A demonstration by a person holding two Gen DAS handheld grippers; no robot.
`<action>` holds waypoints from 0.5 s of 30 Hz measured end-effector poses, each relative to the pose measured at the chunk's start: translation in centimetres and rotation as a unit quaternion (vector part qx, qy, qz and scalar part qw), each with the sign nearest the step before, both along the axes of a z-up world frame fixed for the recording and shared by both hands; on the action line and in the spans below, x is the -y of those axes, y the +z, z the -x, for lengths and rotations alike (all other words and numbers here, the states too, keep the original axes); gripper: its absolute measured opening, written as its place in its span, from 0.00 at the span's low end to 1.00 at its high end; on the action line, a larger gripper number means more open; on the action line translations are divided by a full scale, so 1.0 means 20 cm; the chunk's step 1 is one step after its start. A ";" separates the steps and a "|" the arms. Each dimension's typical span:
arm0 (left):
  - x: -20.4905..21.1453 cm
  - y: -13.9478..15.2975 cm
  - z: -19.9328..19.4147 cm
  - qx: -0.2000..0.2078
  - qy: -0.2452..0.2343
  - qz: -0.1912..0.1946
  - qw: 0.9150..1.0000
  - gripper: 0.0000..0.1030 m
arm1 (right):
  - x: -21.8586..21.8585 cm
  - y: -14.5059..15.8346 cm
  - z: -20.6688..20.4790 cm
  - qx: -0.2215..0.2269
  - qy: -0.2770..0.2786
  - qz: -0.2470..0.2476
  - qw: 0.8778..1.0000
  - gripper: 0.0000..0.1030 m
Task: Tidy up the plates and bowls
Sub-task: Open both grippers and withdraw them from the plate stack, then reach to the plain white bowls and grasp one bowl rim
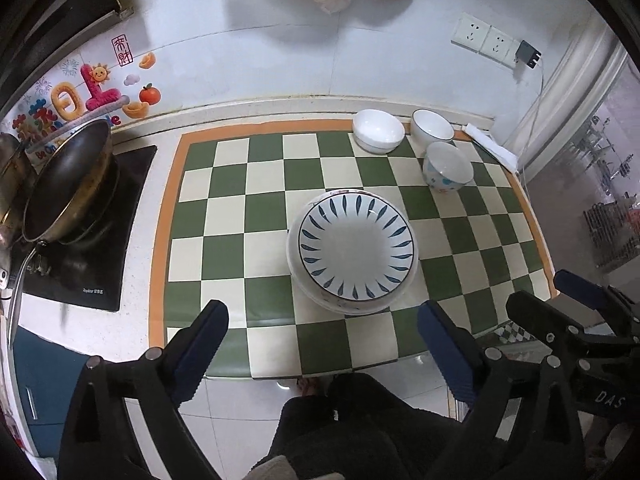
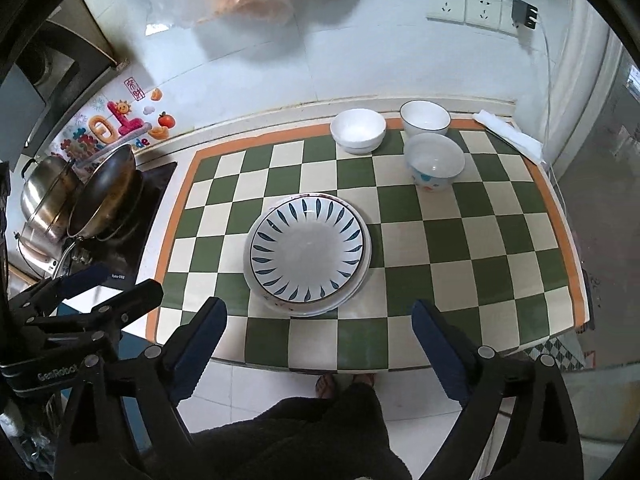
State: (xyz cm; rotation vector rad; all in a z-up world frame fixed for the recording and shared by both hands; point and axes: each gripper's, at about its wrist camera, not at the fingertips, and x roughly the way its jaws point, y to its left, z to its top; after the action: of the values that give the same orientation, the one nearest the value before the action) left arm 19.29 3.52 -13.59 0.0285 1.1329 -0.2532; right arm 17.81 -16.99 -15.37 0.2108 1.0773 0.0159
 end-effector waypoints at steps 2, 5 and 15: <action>0.01 0.00 0.00 -0.001 0.001 0.003 1.000 0.95 | 0.02 0.00 0.00 0.001 -0.001 -0.007 1.000 0.94; 0.05 0.00 -0.03 0.001 0.001 0.008 1.000 0.95 | 0.08 -0.01 -0.03 0.005 0.000 -0.028 1.000 0.94; 0.30 -0.09 -0.46 0.017 0.023 -0.007 1.000 0.95 | 0.45 -0.15 -0.45 0.012 -0.005 -0.120 0.993 0.94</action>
State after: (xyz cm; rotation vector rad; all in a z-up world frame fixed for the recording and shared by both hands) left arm 28.44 -2.55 -15.39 0.0188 1.0999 -0.2030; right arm 26.85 -26.05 -18.37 0.4322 1.0504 0.1393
